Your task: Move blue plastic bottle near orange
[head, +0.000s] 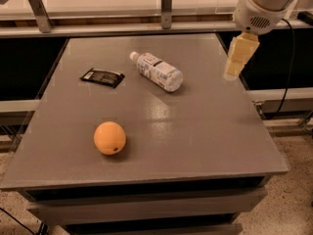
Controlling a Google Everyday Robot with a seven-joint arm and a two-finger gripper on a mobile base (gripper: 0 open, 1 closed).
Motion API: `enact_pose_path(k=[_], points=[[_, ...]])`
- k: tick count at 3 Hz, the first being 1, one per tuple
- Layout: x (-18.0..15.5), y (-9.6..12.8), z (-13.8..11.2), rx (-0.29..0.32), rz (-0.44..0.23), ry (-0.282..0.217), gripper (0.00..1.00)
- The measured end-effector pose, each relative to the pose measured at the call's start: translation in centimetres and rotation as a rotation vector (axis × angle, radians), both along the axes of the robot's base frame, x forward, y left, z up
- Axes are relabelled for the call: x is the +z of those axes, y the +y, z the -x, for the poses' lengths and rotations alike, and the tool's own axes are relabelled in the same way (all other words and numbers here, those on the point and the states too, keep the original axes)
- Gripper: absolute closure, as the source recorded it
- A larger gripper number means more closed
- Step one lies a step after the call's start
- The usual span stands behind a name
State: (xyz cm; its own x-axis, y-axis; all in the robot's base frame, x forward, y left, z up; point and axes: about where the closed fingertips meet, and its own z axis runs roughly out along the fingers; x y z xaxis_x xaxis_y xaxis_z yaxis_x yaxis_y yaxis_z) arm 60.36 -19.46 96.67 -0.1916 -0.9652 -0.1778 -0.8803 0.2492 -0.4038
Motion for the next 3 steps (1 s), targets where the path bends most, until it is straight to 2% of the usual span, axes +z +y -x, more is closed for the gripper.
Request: enact_pose_path(k=[1, 2, 3], points=[[0.3, 0.8, -4.0, -0.043, -0.019, -0.038, 0.00], [-0.4, 3.6, -6.9, -0.068, -0.086, -0.025, 0.00], [-2.1, 7.9, -8.0, -0.066, -0.189, 0.045, 0.00]])
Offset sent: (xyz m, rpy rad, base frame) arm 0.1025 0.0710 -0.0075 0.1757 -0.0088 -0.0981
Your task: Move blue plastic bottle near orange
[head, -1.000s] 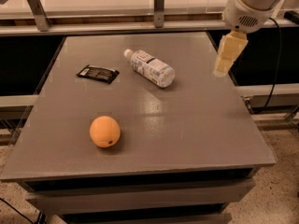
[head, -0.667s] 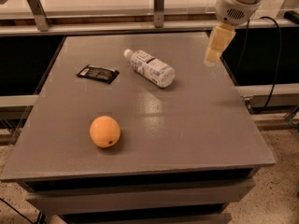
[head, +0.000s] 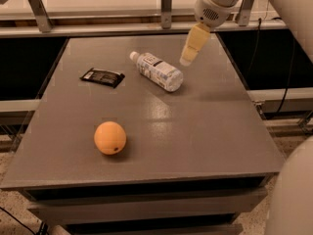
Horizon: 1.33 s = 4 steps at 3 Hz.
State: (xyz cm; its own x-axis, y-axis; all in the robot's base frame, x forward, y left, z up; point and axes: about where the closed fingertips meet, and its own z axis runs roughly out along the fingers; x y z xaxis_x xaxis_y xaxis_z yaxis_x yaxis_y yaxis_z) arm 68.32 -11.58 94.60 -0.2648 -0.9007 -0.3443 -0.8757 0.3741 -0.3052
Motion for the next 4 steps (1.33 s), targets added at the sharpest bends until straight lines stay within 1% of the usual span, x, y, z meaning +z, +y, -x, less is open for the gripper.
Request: enact_pose_path(k=[1, 2, 3, 4], points=[[-1.2, 4.7, 0.1, 0.031, -0.083, 0.061, 0.00], [-1.8, 8.2, 0.2, 0.055, -0.131, 0.102, 0.00], [-2.8, 10.4, 0.3, 0.064, -0.152, 0.144, 0.00], [-4.4, 11.6, -0.1, 0.041, -0.145, 0.168, 0.00]])
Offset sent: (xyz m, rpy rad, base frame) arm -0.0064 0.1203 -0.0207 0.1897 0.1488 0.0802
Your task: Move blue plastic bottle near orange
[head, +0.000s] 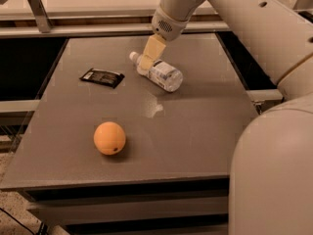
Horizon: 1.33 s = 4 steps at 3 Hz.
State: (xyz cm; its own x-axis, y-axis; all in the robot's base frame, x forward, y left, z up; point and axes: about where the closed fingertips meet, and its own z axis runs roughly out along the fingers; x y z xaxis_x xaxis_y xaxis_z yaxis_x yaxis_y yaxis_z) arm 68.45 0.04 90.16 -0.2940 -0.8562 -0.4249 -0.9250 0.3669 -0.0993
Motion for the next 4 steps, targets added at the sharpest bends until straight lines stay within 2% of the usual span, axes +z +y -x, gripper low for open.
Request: enact_pose_path(k=[2, 4], points=[[-2.8, 1.3, -0.6, -0.042, 0.066, 0.029, 0.00], [-4.5, 1.0, -0.2, -0.066, 0.106, 0.044, 0.00]])
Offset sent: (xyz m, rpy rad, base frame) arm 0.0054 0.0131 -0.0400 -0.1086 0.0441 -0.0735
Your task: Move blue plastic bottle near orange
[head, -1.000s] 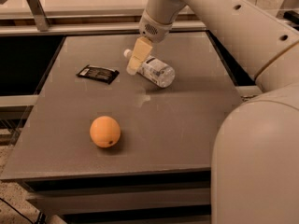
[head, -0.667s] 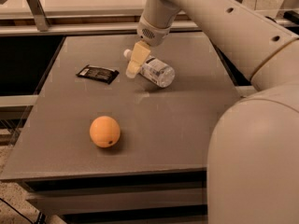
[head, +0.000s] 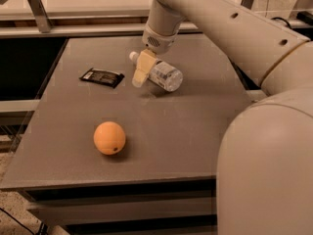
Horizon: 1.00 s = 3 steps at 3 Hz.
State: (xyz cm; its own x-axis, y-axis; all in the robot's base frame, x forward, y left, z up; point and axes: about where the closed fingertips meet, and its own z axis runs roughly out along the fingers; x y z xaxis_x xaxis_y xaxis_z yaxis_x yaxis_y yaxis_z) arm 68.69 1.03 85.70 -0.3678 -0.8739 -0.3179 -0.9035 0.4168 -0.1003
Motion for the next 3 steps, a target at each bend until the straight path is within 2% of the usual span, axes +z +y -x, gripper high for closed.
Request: enact_pose_path(k=[2, 3], points=[[-1.0, -0.6, 0.2, -0.004, 0.031, 0.014, 0.40], [-1.0, -1.3, 0.2, 0.025, 0.070, 0.014, 0.64]])
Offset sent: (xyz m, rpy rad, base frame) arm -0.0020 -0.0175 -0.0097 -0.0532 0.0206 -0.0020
